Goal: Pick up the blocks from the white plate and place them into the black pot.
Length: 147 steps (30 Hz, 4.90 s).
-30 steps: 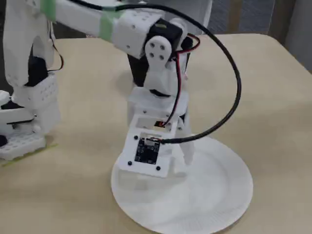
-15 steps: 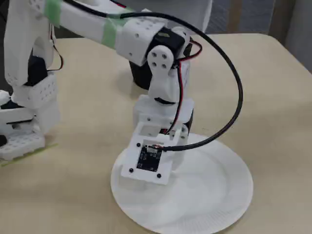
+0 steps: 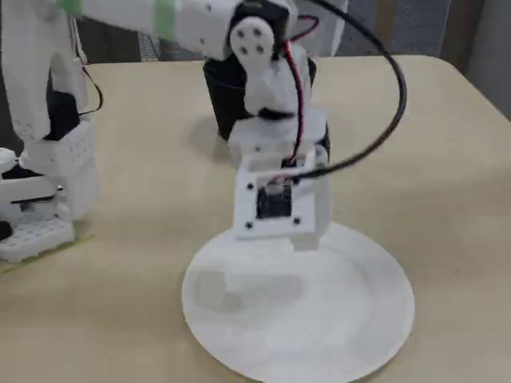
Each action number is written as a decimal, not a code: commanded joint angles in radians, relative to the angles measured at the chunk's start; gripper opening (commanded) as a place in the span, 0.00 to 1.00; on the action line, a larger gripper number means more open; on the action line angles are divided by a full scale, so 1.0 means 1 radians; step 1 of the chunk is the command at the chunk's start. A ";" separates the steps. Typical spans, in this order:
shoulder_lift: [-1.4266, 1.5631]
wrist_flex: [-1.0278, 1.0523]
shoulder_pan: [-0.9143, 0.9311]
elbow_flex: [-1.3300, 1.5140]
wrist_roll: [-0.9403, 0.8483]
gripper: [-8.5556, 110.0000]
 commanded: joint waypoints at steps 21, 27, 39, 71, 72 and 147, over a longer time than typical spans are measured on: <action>0.571 -0.110 -0.899 0.189 0.052 0.05; 0.380 -0.175 -1.014 0.207 0.058 0.05; 0.215 -0.296 -1.005 0.170 0.025 0.05; 0.354 -0.074 -0.285 0.169 0.460 0.05; 0.347 -0.055 -0.238 0.169 0.520 0.05; -0.299 0.341 0.276 -0.124 0.873 0.05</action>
